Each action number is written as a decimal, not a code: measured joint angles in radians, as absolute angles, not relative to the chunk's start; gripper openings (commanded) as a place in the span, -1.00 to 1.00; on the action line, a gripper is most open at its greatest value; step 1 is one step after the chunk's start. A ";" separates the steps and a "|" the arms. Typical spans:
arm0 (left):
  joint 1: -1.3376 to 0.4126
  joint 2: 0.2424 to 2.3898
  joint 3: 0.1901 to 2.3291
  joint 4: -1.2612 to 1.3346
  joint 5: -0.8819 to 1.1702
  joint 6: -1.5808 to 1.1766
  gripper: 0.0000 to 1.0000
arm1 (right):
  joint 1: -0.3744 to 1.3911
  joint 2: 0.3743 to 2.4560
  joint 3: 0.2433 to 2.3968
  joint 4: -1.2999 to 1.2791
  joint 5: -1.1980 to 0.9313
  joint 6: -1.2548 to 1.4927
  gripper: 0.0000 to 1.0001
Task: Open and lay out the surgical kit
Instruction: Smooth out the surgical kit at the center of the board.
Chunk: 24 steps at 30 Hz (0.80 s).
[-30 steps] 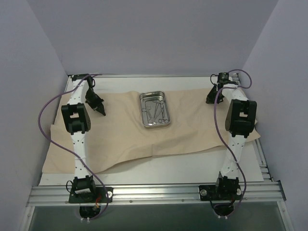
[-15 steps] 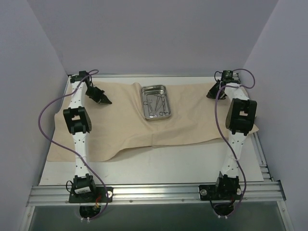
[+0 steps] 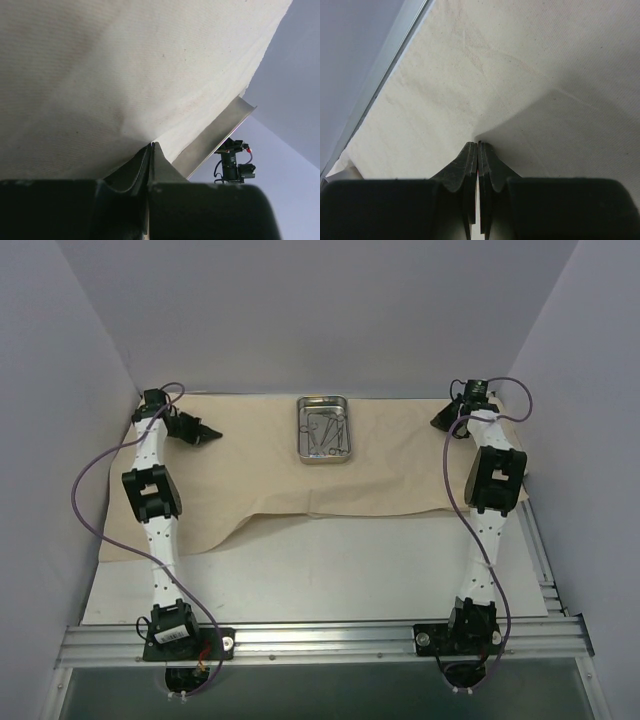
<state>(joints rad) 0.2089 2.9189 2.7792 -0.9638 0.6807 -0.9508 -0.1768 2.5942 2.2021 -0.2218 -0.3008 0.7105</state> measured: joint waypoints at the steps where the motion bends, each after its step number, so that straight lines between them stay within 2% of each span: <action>1: 0.213 2.919 2.774 -0.953 0.689 -0.955 -0.95 | -0.178 2.600 2.212 -0.221 -0.302 0.712 -1.00; 7: 0.222 2.918 2.767 -0.930 0.694 -0.951 -0.94 | -0.186 2.602 2.213 -0.217 -0.308 0.713 -1.00; 8: 0.222 2.916 2.764 -0.928 0.694 -0.947 -0.92 | -0.189 2.602 2.208 -0.210 -0.313 0.710 -1.00; 10: 0.221 2.906 2.748 -0.921 0.693 -0.937 -0.73 | -0.197 2.602 2.204 -0.200 -0.333 0.702 -0.97; 14: 0.214 2.850 2.669 -0.901 0.659 -0.907 -0.51 | -0.208 2.603 2.204 -0.190 -0.374 0.672 -0.77; 15: 0.210 2.832 2.652 -0.901 0.640 -0.894 -0.46 | -0.209 2.604 2.208 -0.192 -0.384 0.664 -0.59; 16: 0.204 2.812 2.635 -0.907 0.613 -0.875 -0.39 | -0.210 2.605 2.215 -0.197 -0.393 0.659 -0.50; 18: 0.192 2.767 2.598 -0.923 0.551 -0.839 -0.37 | -0.211 2.606 2.238 -0.226 -0.395 0.635 -0.33; 24: 0.136 2.590 2.458 -1.012 0.407 -0.728 -0.44 | -0.228 2.550 2.214 -0.373 -0.346 0.562 -0.32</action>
<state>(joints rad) 0.1364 2.5904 2.4580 -1.0119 0.4072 -0.7280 -0.2279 2.5504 2.2143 -0.3733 -0.3462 0.5621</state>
